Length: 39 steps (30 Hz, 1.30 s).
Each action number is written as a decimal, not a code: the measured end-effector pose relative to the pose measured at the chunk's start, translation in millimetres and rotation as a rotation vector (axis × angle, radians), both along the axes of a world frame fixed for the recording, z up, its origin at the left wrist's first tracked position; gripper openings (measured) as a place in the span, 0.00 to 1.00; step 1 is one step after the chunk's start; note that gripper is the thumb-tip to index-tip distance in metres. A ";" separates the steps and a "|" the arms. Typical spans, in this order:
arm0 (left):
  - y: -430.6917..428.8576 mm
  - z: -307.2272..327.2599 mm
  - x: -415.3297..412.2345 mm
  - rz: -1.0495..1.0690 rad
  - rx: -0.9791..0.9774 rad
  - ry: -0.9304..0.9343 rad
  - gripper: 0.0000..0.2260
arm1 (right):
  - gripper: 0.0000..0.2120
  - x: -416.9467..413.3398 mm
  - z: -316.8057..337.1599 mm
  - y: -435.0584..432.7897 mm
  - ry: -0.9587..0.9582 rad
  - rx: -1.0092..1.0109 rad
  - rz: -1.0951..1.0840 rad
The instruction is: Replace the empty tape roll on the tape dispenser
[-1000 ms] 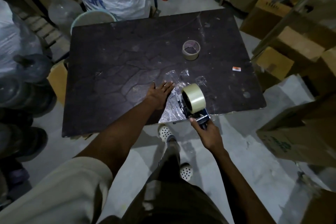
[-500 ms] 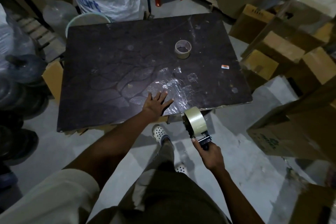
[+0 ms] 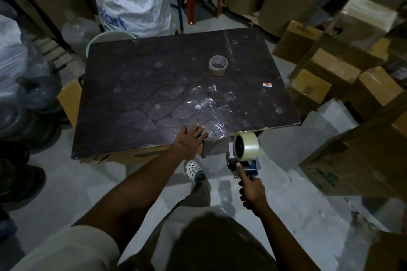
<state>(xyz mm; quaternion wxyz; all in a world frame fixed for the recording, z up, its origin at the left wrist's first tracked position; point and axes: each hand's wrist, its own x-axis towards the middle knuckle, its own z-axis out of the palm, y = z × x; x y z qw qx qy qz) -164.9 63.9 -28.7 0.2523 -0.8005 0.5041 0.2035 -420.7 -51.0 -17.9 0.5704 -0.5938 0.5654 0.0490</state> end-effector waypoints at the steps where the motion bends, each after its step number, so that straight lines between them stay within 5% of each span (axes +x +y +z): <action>1: 1.1 2.1 -2.9 0.008 -0.004 0.012 0.41 | 0.34 -5.4 -1.5 -0.3 0.035 0.040 -0.030; 9: 7.4 10.0 -17.3 0.139 -0.069 0.153 0.39 | 0.39 -40.4 2.4 3.2 0.070 -0.022 -0.104; 15: 6.5 7.3 -25.1 0.455 -0.269 0.300 0.36 | 0.43 -16.7 16.1 -10.5 0.088 -0.237 0.049; 25: 14.2 26.2 -18.0 0.651 -0.646 0.080 0.52 | 0.35 12.8 34.6 -16.4 0.072 -0.412 0.000; 33: 14.8 41.2 13.7 0.686 -0.767 -0.010 0.44 | 0.37 89.1 45.3 -48.9 0.026 -0.542 0.013; 39: -4.0 42.3 57.7 0.682 -0.774 -0.015 0.45 | 0.40 175.7 42.6 -75.9 0.060 -0.619 0.256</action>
